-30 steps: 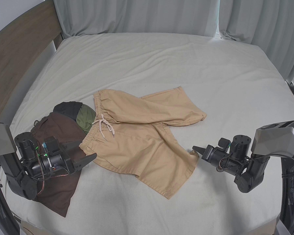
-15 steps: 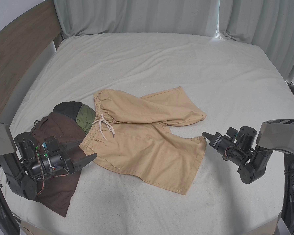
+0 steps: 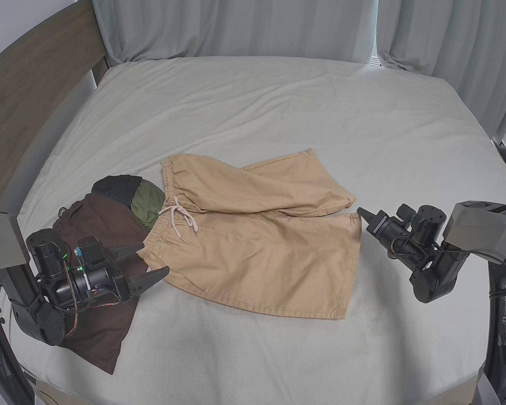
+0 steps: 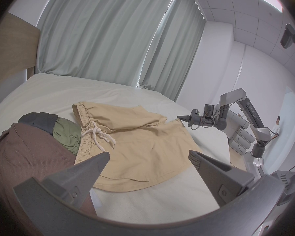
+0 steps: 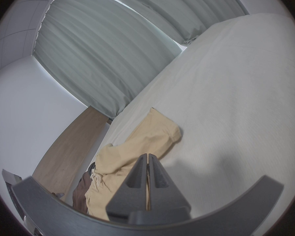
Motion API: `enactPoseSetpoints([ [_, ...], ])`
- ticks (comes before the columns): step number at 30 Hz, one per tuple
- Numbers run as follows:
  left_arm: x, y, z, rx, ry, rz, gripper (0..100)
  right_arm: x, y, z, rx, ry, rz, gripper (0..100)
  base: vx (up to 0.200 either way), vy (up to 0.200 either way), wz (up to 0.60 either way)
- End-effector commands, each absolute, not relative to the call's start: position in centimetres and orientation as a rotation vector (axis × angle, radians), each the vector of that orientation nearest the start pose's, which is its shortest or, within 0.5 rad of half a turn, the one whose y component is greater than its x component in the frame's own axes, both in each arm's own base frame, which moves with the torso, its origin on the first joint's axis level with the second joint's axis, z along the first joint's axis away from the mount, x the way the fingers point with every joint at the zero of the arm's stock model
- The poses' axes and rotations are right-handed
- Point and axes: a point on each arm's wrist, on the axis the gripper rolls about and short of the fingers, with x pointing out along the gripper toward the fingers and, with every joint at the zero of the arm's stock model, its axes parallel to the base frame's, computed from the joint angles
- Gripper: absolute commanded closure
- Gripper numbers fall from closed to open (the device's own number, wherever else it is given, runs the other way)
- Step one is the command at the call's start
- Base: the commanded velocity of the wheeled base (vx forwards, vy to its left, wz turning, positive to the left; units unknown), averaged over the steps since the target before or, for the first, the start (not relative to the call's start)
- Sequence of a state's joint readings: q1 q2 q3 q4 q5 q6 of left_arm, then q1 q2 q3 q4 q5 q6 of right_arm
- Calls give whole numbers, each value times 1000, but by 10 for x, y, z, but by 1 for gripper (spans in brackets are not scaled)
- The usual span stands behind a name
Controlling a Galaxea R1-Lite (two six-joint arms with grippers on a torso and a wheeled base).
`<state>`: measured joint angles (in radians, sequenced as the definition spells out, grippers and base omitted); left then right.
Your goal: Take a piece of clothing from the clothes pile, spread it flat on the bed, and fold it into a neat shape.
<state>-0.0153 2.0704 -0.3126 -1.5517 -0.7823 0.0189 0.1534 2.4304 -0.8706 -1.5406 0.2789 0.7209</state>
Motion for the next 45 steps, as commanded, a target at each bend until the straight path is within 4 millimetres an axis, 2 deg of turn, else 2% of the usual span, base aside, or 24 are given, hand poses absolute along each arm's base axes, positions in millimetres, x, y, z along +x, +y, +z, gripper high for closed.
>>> enactPoseSetpoints([
  [1, 279, -22, 57, -65, 195, -804, 0, 417, 66, 10, 709, 138, 384, 100, 0, 0, 0],
  [7, 280, -22, 56, -69, 197, -802, 0, 420, 67, 4, 710, 143, 381, 100, 0, 0, 0],
  [16, 281, -21, 53, -69, 205, -798, 0, 415, 68, 6, 708, 153, 385, 100, 0, 0, 0],
  [17, 281, -21, 53, -68, 204, -798, 0, 415, 69, 7, 704, 149, 387, 0, 0, 0, 0],
  [19, 281, -21, 53, -71, 206, -796, 0, 413, 71, 9, 688, 146, 393, 0, 0, 0, 0],
  [24, 282, -19, 52, -78, 211, -789, 0, 398, 85, 34, 647, 126, 447, 0, 0, 0, 0],
  [30, 284, -11, 45, -91, 230, -762, 0, 370, 105, 58, 639, 144, 518, 0, 0, 0, 0],
  [35, 287, -3, 38, -106, 250, -735, 0, 352, 112, 60, 607, 189, 568, 0, 0, 0, 0],
  [45, 299, 4, 33, -232, 285, -683, 0, 348, 114, 63, 580, 181, 586, 0, 0, 0, 0],
])
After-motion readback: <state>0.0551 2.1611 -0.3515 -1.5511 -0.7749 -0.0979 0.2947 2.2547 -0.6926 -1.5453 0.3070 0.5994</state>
